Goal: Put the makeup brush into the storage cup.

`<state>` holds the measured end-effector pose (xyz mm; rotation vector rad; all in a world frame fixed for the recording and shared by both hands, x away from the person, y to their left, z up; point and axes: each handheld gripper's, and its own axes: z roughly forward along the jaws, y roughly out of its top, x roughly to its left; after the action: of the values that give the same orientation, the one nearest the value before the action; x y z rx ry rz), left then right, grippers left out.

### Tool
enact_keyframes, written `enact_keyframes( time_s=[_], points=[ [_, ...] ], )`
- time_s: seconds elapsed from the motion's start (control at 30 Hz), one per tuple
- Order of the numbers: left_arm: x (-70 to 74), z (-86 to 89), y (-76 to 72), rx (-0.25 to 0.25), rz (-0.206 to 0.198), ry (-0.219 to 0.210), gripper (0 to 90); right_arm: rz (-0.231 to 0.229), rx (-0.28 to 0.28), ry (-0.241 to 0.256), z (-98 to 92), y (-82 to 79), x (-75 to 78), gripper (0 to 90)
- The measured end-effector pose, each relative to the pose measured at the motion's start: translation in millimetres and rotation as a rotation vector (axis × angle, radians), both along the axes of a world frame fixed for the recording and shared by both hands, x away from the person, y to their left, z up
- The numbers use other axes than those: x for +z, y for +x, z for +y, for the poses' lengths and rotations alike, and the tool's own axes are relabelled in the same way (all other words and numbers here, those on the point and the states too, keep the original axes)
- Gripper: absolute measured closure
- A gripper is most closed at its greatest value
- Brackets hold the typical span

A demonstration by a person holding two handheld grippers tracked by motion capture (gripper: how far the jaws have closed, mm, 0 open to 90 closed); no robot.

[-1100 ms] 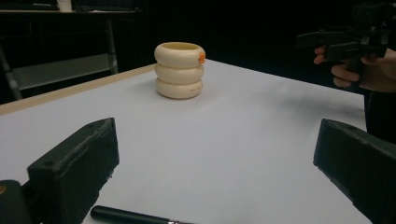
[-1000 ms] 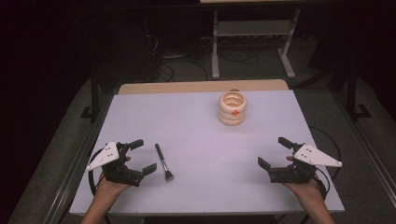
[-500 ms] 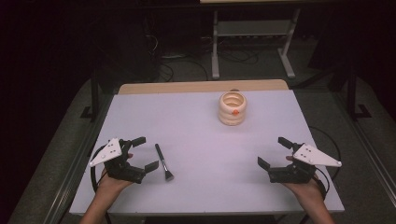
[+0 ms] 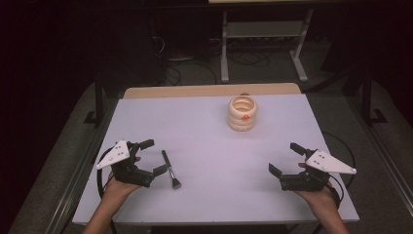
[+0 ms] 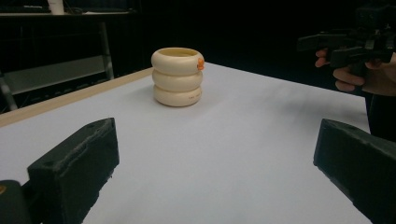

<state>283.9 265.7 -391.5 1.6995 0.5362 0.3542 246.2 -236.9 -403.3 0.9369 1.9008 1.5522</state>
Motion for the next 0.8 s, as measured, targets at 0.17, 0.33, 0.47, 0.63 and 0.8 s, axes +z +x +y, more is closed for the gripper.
enact_keyframes(
  time_s=[0.17,0.33,0.47,0.63,0.8],
  points=[
    [1.7,-2.8,3.6,-0.004,-0.002,-0.003,0.0,-0.004,-0.004,-0.003,-1.1,-0.4,0.1,0.0],
    [2.9,-3.8,7.2,-0.009,0.001,0.008,0.0,-0.003,-0.007,0.001,-1.6,0.1,0.4,0.0],
    [5.4,-4.2,10.3,-0.013,0.005,0.011,0.0,-0.006,-0.008,-0.001,-1.9,0.7,0.0,0.0],
    [7.9,-4.3,15.2,-0.024,0.008,0.032,0.0,-0.005,-0.012,0.004,-3.2,0.8,0.2,0.0],
    [8.1,-6.2,20.5,-0.029,0.024,0.039,0.0,-0.014,-0.013,0.002,-3.6,1.3,0.3,0.0]
  ],
)
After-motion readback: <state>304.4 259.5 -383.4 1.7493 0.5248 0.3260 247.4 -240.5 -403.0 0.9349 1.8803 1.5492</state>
